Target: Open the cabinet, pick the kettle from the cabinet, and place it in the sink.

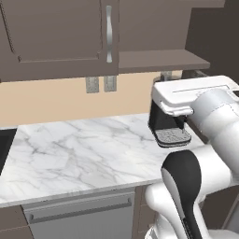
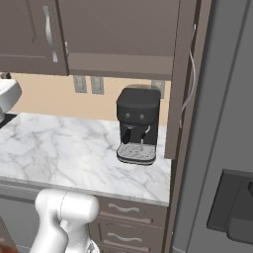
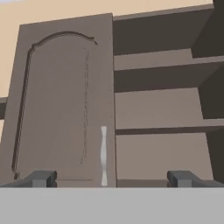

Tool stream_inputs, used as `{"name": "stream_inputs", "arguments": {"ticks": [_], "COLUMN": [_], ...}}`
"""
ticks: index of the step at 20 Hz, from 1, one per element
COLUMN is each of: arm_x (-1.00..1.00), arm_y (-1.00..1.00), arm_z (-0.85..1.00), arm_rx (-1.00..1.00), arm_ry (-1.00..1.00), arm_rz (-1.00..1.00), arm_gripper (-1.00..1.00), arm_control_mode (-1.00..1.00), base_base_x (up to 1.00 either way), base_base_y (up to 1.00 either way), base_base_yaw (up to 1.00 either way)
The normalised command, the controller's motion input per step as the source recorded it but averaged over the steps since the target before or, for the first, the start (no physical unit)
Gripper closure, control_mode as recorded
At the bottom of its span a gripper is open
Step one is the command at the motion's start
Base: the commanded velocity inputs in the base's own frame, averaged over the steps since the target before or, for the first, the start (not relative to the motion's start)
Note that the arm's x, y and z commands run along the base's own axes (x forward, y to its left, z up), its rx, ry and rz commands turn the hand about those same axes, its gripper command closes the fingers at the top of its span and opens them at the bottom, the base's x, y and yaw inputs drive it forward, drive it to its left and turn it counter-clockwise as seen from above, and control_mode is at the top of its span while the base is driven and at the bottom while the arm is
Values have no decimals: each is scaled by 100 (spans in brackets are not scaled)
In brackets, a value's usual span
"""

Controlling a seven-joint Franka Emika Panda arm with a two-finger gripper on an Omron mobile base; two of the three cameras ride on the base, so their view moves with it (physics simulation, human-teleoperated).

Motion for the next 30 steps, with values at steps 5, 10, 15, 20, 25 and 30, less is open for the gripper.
{"name": "stream_inputs", "arguments": {"ticks": [5, 10, 15, 20, 25, 30], "arm_x": [34, 27, 30, 36, 43, 46], "arm_y": [3, 16, 22, 11, 2, 12], "arm_z": [0, 0, 0, 0, 0, 0], "arm_rx": [-3, -1, -3, -2, -1, -1], "arm_ry": [0, 0, 0, 0, 0, 0], "arm_rz": [0, 0, 0, 0, 0, 0], "arm_gripper": [-100, -100, -100, -100, -100, -100], "arm_control_mode": [-100, -100, -100, -100, -100, -100], "base_base_x": [0, 0, 0, 0, 0, 0], "base_base_y": [0, 0, 0, 0, 0, 0], "base_base_yaw": [0, 0, 0, 0, 0, 0]}}
